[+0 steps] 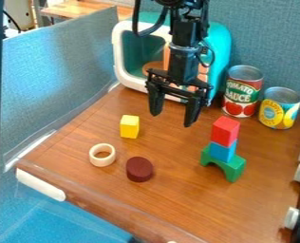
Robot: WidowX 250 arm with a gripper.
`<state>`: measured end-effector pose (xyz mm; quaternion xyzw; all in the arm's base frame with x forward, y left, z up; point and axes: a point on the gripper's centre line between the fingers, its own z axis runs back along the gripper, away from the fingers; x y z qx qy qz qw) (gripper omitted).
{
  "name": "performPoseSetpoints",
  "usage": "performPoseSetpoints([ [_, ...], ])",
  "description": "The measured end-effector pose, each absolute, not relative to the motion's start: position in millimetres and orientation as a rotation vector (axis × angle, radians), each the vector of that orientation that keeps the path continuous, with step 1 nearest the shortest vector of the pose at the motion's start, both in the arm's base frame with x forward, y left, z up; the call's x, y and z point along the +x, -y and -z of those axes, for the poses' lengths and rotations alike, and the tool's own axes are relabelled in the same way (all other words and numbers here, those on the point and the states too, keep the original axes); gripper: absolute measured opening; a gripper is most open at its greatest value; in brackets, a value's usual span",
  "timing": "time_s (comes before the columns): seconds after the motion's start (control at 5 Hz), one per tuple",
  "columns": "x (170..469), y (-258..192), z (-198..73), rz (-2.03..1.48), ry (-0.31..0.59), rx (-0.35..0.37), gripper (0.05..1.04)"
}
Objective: Put the yellow cube on top of the red cube
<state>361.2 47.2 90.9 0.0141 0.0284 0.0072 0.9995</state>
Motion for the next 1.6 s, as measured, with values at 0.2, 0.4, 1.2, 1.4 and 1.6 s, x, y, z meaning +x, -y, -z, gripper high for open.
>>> performPoseSetpoints([
  [0.2, 357.6, -46.2, -75.5, 0.000, -0.106, 0.022, 1.000],
  [0.4, 349.7, -68.5, -76.4, -0.067, -0.138, 0.012, 1.000],
  [1.2, 355.4, -125.7, -69.3, -0.220, -0.112, -0.028, 1.000],
  [1.4, 362.8, -135.4, -76.5, -0.261, -0.060, -0.026, 1.000],
  [1.6, 361.6, -144.3, -62.0, -0.309, -0.082, -0.049, 1.000],
])
